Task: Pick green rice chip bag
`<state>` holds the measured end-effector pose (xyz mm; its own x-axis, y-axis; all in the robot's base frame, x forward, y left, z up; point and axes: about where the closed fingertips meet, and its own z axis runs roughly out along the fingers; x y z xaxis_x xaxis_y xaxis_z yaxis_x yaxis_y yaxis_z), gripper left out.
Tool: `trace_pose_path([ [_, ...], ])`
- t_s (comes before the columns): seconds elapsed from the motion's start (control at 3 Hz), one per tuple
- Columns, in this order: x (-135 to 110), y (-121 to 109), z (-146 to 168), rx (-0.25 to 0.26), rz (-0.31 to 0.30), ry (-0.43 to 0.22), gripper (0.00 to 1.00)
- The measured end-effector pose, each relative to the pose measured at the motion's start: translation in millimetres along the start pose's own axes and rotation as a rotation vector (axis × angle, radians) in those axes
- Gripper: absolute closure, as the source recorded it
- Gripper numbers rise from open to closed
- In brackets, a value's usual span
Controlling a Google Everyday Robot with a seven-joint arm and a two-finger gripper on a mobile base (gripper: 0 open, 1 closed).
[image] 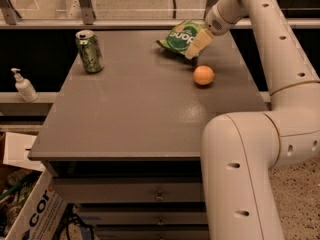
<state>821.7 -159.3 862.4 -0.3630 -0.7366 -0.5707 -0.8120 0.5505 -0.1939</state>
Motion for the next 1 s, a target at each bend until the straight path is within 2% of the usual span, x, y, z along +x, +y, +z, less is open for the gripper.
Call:
trace_pose_path([
  [0.33,-8.1,2.4,1.7,0.000,0.048,-0.002,0.00],
  [1.0,-11.1,15.2,7.2,-0.042,0.095,0.011,0.00],
])
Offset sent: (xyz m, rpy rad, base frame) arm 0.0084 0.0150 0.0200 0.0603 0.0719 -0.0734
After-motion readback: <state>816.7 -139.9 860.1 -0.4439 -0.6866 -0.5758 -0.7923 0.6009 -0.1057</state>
